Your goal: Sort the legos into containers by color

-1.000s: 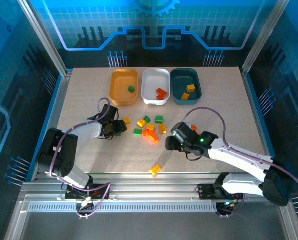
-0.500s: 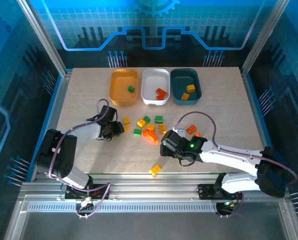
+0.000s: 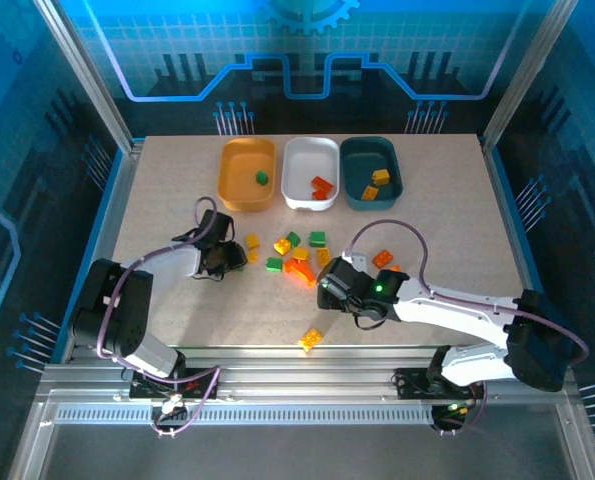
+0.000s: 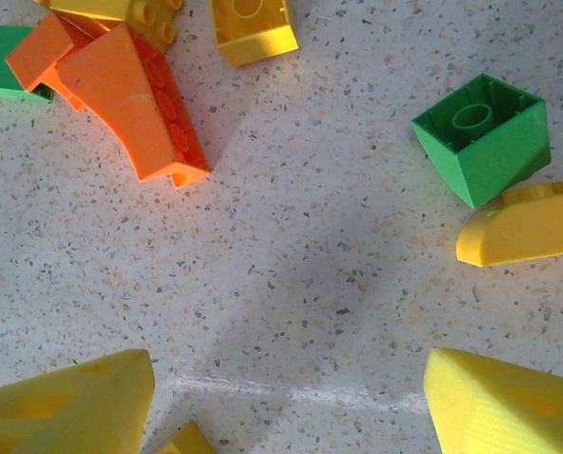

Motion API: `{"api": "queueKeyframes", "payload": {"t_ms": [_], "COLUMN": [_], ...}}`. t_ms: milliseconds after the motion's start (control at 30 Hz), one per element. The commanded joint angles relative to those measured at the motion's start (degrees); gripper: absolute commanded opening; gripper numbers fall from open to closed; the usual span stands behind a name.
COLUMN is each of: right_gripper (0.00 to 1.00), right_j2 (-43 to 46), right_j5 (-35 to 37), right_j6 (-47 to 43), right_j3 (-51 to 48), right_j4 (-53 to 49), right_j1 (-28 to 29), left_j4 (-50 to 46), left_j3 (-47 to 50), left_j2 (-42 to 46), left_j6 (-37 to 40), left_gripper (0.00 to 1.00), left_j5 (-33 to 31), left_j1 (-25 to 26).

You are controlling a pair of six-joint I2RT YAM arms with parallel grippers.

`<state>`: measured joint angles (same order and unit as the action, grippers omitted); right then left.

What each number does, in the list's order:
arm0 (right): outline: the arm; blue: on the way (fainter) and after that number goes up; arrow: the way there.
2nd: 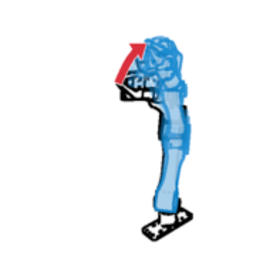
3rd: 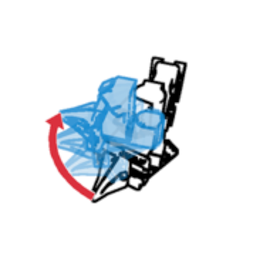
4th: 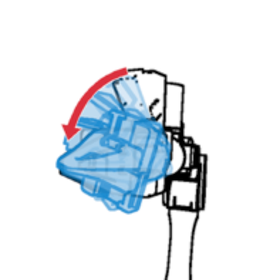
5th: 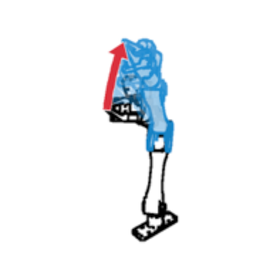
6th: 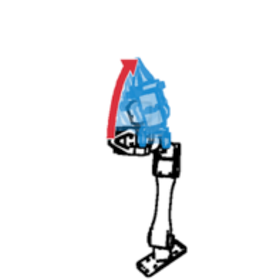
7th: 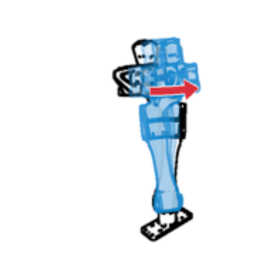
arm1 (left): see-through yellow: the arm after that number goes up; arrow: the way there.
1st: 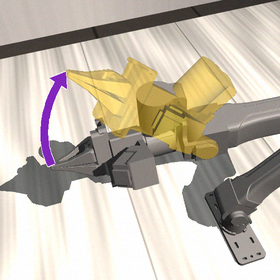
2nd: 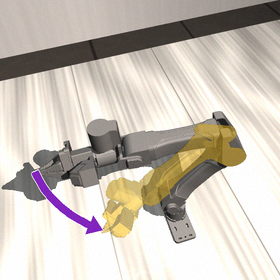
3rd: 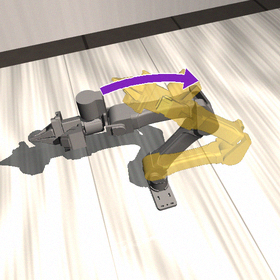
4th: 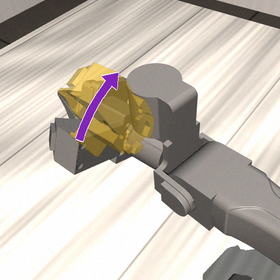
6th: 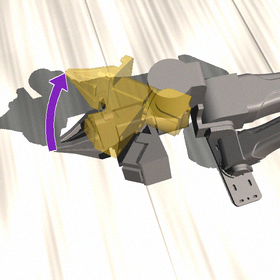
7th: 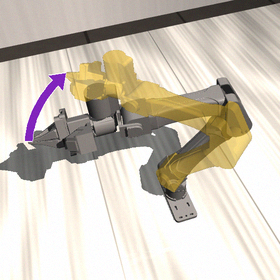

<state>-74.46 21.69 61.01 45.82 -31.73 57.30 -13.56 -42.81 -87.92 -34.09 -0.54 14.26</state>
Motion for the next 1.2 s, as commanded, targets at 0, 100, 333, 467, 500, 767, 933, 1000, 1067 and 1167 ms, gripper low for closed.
{"api": "queueKeyframes", "payload": {"t_ms": [0, 100, 333, 467, 500, 767, 933, 1000, 1067, 1167], "right_gripper": [0.77, 0.77, 0.77, 0.77, 0.77, 0.77, 0.77, 0.77, 0.77, 0.77], "right_j2": [-0.71, -0.79, -0.8, -0.7, -0.64, -0.35, 0.1, 0.18, 0.36, 0.48], "right_j5": [0.74, 0.65, -0.65, -0.93, -1.03, -1.58, -1.31, -1.35, -1.33, -1.06], "right_j6": [-1.44, -2.14, -3.27, -3.17, -3.18, -3.31, -3.45, -3.45, -3.45, -3.45], "right_j3": [1.8, 1.96, 1.24, 0.77, 0.55, 0.1, -0.11, -0.06, -0.12, -0.24], "right_j4": [0.17, 0.26, 1.67, 1.91, 2.14, 2.38, 2.28, 2.19, 2.12, 1.93], "right_j1": [-0.87, -1.5, -3.29, -3.53, -3.51, -3.72, -3.94, -3.97, -3.96, -3.98], "left_j4": [-4.85, -6.15, -9.01, -10.6, -11.07, -10.05, -9.33, -9.33, -9.2, -8.9], "left_j3": [-1.75, -2.59, -5.56, -6.42, -6.58, -5.74, -5.95, -6.37, -6.54, -6.44], "left_j2": [2.31, 4.24, 5.46, 2.44, 1.71, -2.85, -6.03, -7.1, -7.72, -7.3], "left_j6": [0.95, 0.95, 2.06, 3.75, 4.02, 4.96, 4.64, 4.64, 4.6, 4.64], "left_gripper": [0.34, 0.34, 0.42, 0.51, 0.52, 0.6, 0.58, 0.54, 0.5, 0.45], "left_j5": [0.54, 0.29, 0.44, -0.11, -0.74, -0.08, -0.82, -1.21, -1.43, -1.61], "left_j1": [0.24, 0.26, 0.24, 0.87, 1.1, 2.15, 2.17, 2.18, 2.18, 2.17]}}
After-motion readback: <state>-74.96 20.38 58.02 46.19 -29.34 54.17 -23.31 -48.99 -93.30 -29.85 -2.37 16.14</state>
